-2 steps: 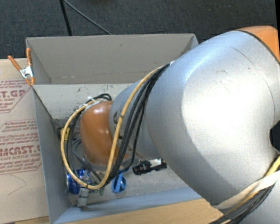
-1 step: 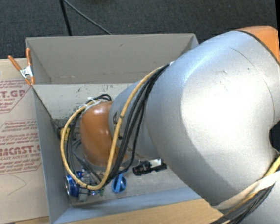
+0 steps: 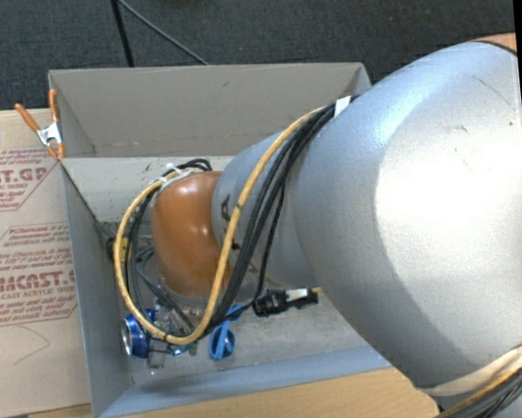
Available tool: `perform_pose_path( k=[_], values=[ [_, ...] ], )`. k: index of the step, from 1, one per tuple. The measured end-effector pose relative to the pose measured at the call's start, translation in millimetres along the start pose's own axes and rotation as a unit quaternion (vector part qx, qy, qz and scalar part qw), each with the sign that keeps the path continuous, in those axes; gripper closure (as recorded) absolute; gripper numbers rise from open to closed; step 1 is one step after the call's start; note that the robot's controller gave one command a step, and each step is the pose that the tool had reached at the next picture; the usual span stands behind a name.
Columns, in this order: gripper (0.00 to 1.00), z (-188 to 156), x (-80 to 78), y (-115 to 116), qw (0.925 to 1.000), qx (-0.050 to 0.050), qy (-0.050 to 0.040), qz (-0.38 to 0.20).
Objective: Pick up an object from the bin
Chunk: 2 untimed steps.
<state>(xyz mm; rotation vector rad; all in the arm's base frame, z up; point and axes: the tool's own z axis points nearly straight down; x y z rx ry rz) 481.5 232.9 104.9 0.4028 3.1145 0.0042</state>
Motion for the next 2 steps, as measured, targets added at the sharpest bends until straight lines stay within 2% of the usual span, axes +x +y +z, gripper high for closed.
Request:
perform_pose_path(
  k=[2],
  values=[
    [1.0, -77, -1.0, 2, 1.0, 0.0, -0.0007, -0.001]
  ],
)
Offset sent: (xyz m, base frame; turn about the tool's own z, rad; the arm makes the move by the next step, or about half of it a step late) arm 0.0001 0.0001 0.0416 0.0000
